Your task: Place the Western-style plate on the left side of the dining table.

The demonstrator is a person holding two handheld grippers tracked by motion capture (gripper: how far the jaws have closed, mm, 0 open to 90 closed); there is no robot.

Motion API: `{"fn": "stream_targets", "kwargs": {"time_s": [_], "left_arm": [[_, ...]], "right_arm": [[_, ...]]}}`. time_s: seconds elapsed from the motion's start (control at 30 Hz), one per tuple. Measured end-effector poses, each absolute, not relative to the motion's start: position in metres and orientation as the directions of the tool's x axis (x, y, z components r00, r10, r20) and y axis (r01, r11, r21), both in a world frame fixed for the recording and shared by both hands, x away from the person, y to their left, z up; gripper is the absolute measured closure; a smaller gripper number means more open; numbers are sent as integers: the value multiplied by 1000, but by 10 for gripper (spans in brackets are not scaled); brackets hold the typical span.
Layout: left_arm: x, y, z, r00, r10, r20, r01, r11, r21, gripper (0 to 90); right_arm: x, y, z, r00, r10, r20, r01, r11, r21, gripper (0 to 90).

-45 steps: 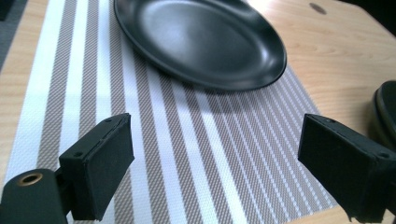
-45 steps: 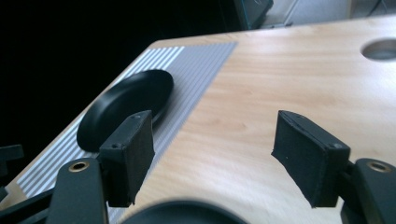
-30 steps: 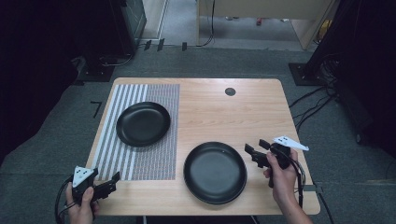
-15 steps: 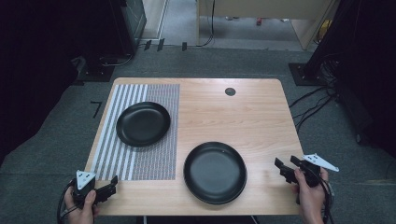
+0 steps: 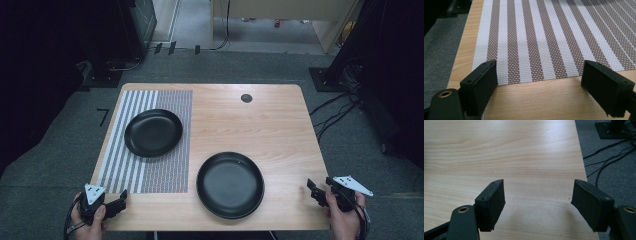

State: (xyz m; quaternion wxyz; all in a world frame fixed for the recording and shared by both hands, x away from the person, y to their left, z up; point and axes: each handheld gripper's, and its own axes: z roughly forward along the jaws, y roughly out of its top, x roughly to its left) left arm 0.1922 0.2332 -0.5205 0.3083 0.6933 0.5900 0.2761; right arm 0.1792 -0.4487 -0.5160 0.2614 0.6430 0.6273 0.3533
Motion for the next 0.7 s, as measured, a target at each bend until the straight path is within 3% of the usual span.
{"fn": "stream_targets", "kwargs": {"time_s": [0.47, 0.7], "left_arm": [[191, 235, -522, 156, 988, 8, 644, -107, 758, 129], [189, 239, -520, 145, 989, -23, 625, -73, 777, 131]], "right_arm": [[179, -446, -524, -9, 997, 70, 661, -47, 749, 259], [179, -448, -524, -9, 996, 92, 656, -64, 752, 256]]}}
